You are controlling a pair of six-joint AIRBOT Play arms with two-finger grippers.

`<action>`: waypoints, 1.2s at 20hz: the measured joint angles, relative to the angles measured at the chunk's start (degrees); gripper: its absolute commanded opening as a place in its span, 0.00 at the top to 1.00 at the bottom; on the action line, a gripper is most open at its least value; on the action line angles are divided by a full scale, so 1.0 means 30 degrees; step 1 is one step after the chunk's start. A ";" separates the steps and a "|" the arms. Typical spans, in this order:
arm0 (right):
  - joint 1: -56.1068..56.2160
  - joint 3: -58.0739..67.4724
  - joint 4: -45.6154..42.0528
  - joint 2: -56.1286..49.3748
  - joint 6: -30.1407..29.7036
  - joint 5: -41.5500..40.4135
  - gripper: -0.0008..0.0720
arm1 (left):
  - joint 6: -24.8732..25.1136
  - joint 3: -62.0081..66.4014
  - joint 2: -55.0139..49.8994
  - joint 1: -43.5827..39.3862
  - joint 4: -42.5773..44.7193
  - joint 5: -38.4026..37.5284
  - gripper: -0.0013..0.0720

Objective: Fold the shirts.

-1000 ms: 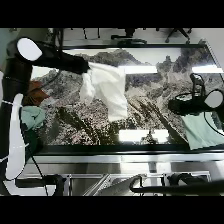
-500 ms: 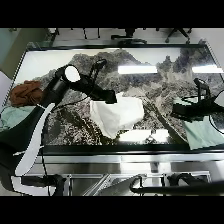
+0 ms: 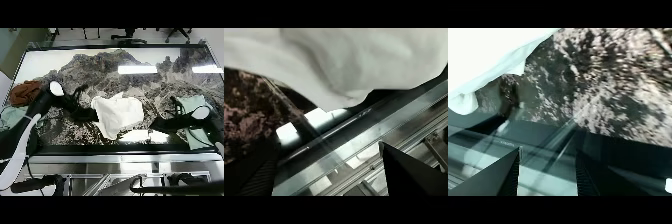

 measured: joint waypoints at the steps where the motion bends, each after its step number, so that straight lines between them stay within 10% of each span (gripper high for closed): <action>1: 0.0525 -0.0481 0.0685 -0.0350 -0.0590 -0.0911 0.44 | 0.0342 -0.1807 0.0510 -0.0270 -0.0787 0.1093 0.02; 2: 0.1049 -0.0787 0.1319 -0.0750 -0.1151 -0.1792 0.44 | 0.0874 -0.3606 0.0947 -0.0663 -0.1938 0.2419 0.02; 4: 0.2200 -0.1188 0.2769 -0.1880 -0.2499 -0.3636 0.12 | 0.2142 -0.6382 0.1311 -0.1676 -0.4568 0.5071 0.02; 9: 0.3694 -0.1100 0.7264 -0.5289 -0.6244 -0.6666 0.10 | 0.4670 -0.8531 -0.0160 -0.3971 -0.9143 0.9398 0.10; 12: 0.3912 -0.0481 0.9428 -0.6790 -0.7832 -0.6987 0.11 | 0.5340 -0.7759 -0.1683 -0.4386 -0.9981 1.0076 0.95; 14: 0.3971 0.0022 1.0032 -0.7475 -0.8429 -0.7169 0.11 | 0.5792 -0.7082 -0.2441 -0.4262 -1.0309 0.9923 0.96; 16: 0.4014 0.0488 1.0214 -0.7949 -0.8925 -0.7745 0.58 | 0.6135 -0.6470 -0.2914 -0.3934 -1.0462 0.9398 0.96; 19: 0.4014 0.1005 1.0265 -0.8371 -0.9726 -0.8765 0.73 | 0.6404 -0.5821 -0.3053 -0.3373 -1.0601 0.8816 0.96; 20: 0.4022 0.1122 1.0360 -0.8451 -0.9967 -0.8939 0.95 | 0.6484 -0.5741 -0.2929 -0.3191 -1.0622 0.8743 0.96; 24: 0.4022 0.1464 1.0535 -0.8524 -1.0950 -0.9646 0.95 | 0.6768 -0.5982 -0.1668 -0.2339 -1.0542 0.8480 0.97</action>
